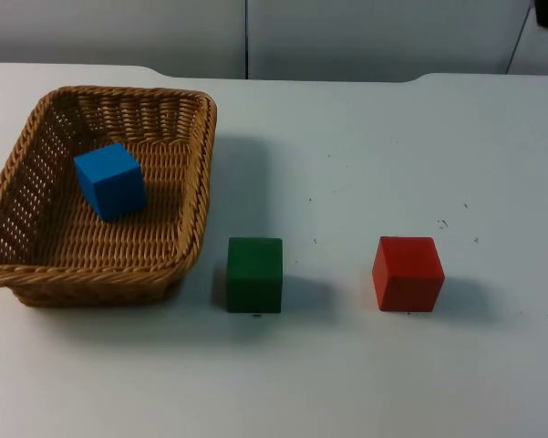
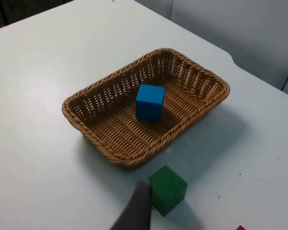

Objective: Pick up the basket with the left hand and place the blue cube into the basket with the right hand.

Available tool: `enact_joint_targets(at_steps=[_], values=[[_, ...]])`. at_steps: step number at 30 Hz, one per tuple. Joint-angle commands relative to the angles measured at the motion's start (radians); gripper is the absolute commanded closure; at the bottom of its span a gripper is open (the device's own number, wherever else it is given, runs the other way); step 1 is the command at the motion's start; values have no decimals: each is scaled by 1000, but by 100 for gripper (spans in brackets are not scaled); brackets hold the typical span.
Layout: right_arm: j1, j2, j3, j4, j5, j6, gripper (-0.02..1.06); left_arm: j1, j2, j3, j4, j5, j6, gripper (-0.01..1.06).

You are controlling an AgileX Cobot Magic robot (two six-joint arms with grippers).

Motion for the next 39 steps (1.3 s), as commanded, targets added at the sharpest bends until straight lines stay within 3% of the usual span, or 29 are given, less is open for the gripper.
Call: enact_joint_targets(at_steps=[1,5,10,18,32,39], values=[[4,-47,55,5,-53,0,21,4,-39,3,89,22,-84,27],[4,-171,172,5,-69,49,21,4,-148,3,245,61,-250,27],[4,-243,181,3,-17,51,21,0,-217,3,292,99,-294,27],[4,-323,183,-16,126,50,21,-153,-319,3,472,242,-389,27],[4,-425,185,-61,278,52,21,-175,-319,5,511,325,-408,27],[4,-532,185,-81,314,79,21,-175,-319,85,503,281,-361,27]])
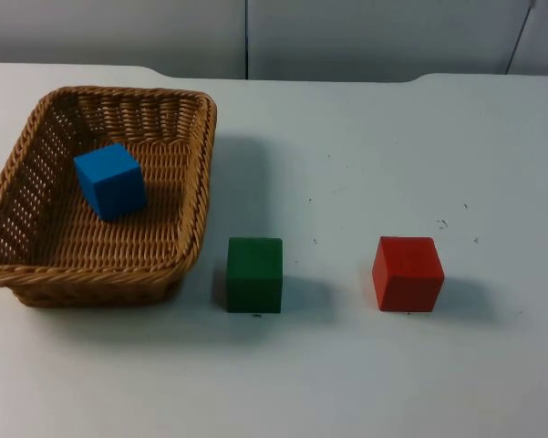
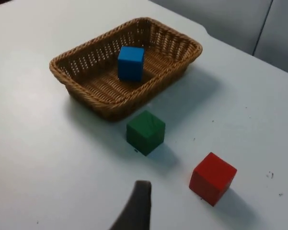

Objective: Pick up the basket with the left hand and place the blue cube into the basket with the right hand.

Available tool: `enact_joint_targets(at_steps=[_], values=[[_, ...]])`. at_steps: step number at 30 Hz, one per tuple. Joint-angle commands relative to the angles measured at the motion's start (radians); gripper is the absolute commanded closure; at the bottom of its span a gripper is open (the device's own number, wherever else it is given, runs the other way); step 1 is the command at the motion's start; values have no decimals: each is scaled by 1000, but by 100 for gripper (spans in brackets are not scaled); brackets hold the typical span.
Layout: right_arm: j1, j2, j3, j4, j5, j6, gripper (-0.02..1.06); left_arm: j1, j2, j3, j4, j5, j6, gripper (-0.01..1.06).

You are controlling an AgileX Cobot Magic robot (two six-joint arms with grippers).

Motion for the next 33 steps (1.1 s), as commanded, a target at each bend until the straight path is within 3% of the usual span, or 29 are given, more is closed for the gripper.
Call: enact_joint_targets(at_steps=[1,6,11,20,30,33], values=[[4,-36,4,-26,17,27,21,-8,-5,41,-13,-30,11,27],[4,-91,4,-75,106,72,21,-8,-5,43,-7,-45,11,27],[4,-149,4,-77,152,72,21,-8,-5,48,-3,-45,11,27],[4,-260,4,-73,337,72,21,-8,-5,51,-3,-50,11,28],[7,-360,39,-3,354,68,21,-8,-5,51,-3,-50,11,28],[9,-360,57,43,321,19,21,-8,-5,51,-3,-50,11,28]])
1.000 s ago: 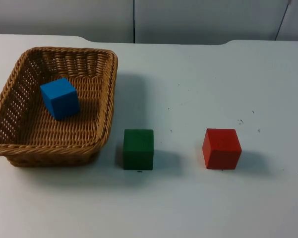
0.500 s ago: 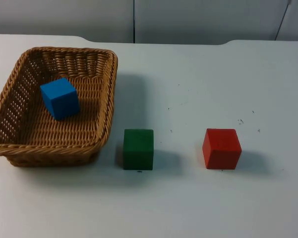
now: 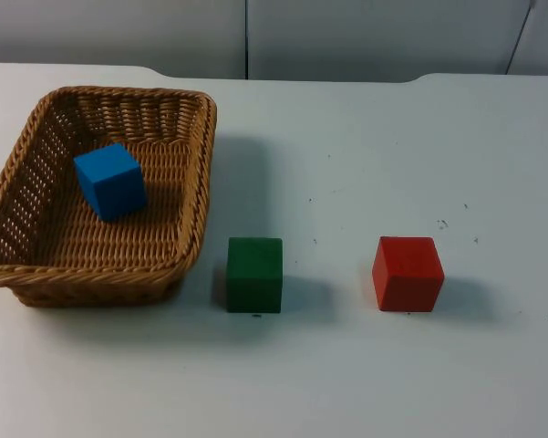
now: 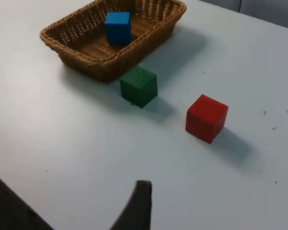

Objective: Pick up the basket with the left hand and place the blue cube into the basket with the right hand.

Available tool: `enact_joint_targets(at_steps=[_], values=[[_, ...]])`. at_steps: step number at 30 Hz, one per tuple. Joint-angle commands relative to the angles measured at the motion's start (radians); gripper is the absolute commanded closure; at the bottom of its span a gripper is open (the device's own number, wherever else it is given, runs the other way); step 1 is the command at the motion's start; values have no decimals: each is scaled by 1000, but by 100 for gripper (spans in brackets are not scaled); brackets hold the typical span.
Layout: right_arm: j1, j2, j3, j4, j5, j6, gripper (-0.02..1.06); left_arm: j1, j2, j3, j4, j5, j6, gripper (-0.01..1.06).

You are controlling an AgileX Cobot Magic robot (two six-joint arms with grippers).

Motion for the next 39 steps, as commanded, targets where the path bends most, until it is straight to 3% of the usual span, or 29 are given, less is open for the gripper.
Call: enact_joint_targets(at_steps=[1,12,14,15,17,20,39], values=[[5,-4,10,28,-19,-33,21,-8,-5,9,-2,-11,0,28],[5,-4,10,37,-19,-43,21,-8,-5,9,-2,-11,0,26],[5,-4,10,37,-19,-43,20,-8,-5,9,-2,-11,0,15],[5,-4,10,37,-19,-43,20,-8,-5,9,-2,-11,0,15],[5,-4,10,37,-19,-43,9,-8,-5,9,-2,-11,0,-1],[5,-4,10,37,-19,-43,0,-8,-5,9,-2,-11,0,0],[5,-4,12,41,-19,-58,0,-8,-5,9,-2,-11,0,0]])
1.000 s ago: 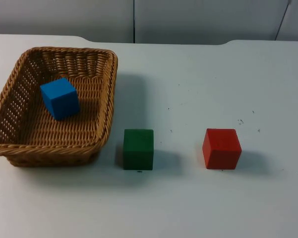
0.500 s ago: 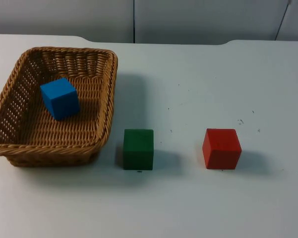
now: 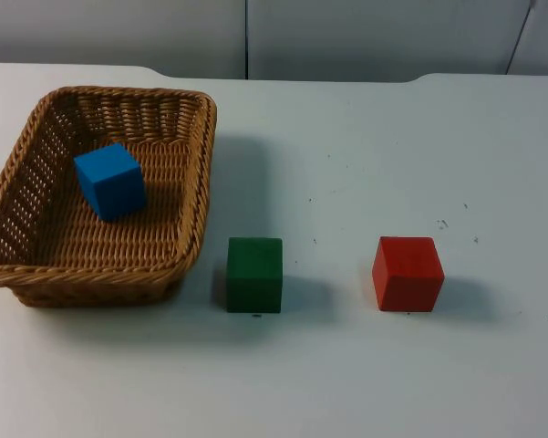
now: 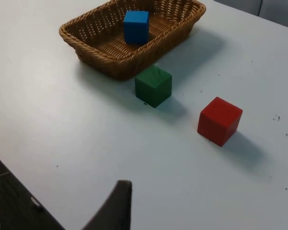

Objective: Pick up the basket with the left hand and place the blue cube into the basket with the right hand.

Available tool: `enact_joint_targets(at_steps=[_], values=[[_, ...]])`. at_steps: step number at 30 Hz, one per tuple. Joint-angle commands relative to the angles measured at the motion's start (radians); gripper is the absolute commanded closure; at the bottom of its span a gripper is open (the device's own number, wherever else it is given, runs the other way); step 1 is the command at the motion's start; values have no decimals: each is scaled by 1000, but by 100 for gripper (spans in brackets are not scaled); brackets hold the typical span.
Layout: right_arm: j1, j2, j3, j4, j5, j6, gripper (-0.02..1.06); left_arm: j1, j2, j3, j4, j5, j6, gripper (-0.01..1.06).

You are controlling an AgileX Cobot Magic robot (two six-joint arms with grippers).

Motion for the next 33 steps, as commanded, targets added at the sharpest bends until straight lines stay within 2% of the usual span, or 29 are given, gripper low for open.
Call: enact_joint_targets(at_steps=[1,26,29,33], values=[[1,-3,10,4,-12,-10,0,-8,-5,9,-2,-11,-2,0],[-5,-3,10,2,-14,-30,0,-8,-5,9,-2,-11,-2,0],[-24,-3,10,2,-14,-30,0,-8,-5,9,-2,-11,-2,0],[-149,-3,10,2,-14,-30,0,-8,-5,9,-2,-11,-2,0]])
